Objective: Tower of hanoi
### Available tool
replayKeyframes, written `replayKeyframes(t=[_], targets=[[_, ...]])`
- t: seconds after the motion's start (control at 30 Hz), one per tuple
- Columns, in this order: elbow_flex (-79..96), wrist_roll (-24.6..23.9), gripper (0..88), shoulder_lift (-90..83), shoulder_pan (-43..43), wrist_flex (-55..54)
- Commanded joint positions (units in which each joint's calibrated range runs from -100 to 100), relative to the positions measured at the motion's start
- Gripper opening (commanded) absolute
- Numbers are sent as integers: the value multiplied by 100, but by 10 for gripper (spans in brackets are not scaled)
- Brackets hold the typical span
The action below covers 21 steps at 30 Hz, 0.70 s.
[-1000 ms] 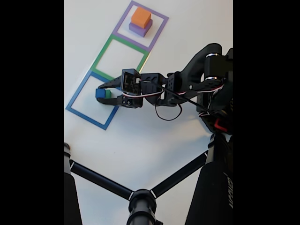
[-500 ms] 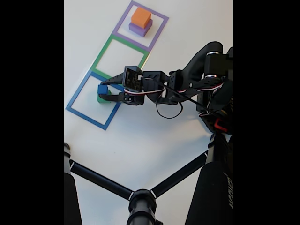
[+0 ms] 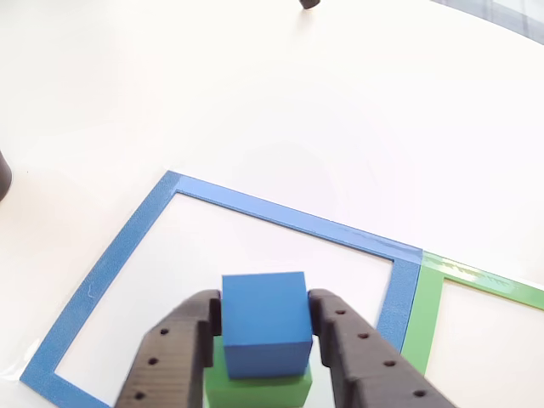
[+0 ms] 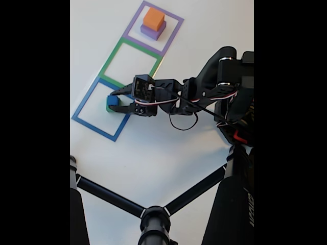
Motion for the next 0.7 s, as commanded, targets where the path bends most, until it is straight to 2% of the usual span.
replayKeyframes(t=[0.0, 0.27, 0.4, 0.57, 0.67], targets=[[-185, 36, 194, 12, 63, -171], [-140, 36, 224, -158, 159, -154], [-3, 36, 228, -852, 217, 372], [133, 36, 223, -2798, 274, 2331], [60, 36, 89, -4389, 360, 4194]])
